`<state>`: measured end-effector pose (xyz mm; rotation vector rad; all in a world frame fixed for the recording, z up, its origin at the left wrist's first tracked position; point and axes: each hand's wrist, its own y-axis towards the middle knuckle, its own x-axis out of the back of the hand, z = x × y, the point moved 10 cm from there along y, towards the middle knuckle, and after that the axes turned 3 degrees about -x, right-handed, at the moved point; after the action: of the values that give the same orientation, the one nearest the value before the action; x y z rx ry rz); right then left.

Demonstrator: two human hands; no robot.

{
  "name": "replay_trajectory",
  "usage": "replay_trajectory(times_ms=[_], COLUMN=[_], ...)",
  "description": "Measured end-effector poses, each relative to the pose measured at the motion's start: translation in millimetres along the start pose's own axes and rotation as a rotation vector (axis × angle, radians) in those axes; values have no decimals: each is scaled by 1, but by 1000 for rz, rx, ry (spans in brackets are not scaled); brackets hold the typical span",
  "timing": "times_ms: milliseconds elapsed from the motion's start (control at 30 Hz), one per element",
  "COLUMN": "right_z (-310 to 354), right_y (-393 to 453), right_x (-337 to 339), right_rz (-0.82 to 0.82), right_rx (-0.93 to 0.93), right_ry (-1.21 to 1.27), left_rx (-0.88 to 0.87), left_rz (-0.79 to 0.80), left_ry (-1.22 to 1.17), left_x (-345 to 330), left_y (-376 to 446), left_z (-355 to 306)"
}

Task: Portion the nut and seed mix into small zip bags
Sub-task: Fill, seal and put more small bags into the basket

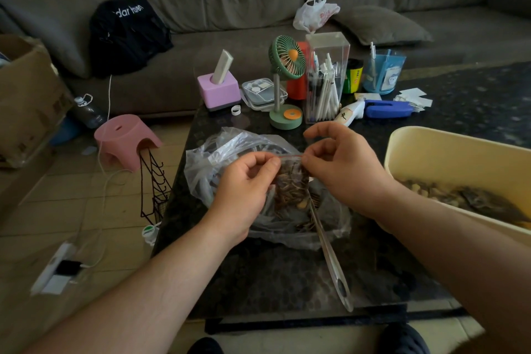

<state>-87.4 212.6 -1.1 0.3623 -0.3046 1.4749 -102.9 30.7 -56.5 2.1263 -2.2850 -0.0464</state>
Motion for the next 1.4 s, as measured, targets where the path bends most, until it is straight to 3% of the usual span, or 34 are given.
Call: replay_trajectory(times_ms=[300,633,1000,1200,1400], right_z=[-6,1,9,6,8], right_y=[3,2,0,2,0], right_x=[-13,-9,-5,-9,-15], right_rz=[90,81,73,111,164], right_rx=[-1,0,74,31,63], right_ry=[2,29,-40,3,-110], left_rx=[-90,-29,-188,-151,-193], left_rz=[14,83,137,180,174], left_ry=[131,28,220,240,369], left_x=[-1,1,-5,-9,-5], left_y=[0,3,2,3,4], left_z=[-7,-6,-17,-14,-16])
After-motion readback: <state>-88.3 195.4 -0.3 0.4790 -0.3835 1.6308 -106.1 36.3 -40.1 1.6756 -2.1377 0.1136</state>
